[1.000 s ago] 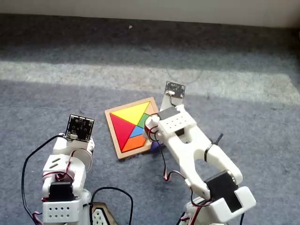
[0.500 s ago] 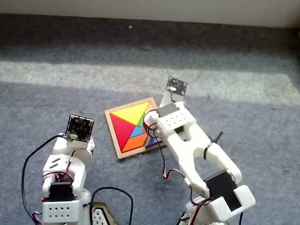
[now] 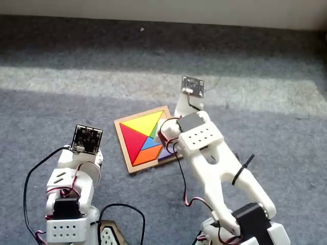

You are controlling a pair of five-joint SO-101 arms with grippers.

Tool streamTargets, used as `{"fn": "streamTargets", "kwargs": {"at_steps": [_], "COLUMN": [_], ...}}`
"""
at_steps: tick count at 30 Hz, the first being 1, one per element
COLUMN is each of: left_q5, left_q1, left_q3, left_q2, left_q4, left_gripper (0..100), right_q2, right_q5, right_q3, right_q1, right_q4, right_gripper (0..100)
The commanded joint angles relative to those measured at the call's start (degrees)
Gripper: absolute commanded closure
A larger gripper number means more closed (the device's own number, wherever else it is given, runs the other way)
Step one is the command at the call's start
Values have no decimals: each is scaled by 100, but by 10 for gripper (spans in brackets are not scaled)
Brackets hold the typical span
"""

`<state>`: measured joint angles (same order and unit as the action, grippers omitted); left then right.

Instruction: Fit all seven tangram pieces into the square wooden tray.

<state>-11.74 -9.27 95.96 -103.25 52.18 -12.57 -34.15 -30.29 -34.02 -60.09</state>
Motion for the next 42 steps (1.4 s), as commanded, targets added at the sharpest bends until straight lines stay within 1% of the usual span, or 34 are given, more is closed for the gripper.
{"fn": "streamTargets", "kwargs": {"at_steps": [1, 4, 7, 11, 15, 17, 24, 33, 42], "left_q5": [-44, -44, -44, -44, -44, -44, -44, -44, -18], "left_q1": [-40, -40, -40, -40, -40, -40, -40, -4, -4], "left_q3": [119, 119, 119, 119, 119, 119, 119, 110, -75], "left_q2": [-75, -75, -75, -75, -75, -75, -75, -84, -101], "left_q4": [9, 9, 9, 9, 9, 9, 9, 9, 9], "left_gripper": [951, 951, 951, 951, 951, 951, 951, 951, 954], "right_q2": [-409, -251, -4, 497, 901, 848, -312, -2158, -3600], "right_q5": [299, 334, 343, 360, 686, 730, 747, 747, 747], "right_q3": [-303, -892, -1253, -1288, -1288, -1288, -1437, -2747, -3424], "right_q1": [-4, -4, -4, 57, 119, 136, 127, 154, 207], "right_q4": [330, 936, 1262, 1560, 2158, 2237, 2211, 2176, 2176], "right_gripper": [978, 976, 976, 976, 976, 976, 976, 976, 976]}}
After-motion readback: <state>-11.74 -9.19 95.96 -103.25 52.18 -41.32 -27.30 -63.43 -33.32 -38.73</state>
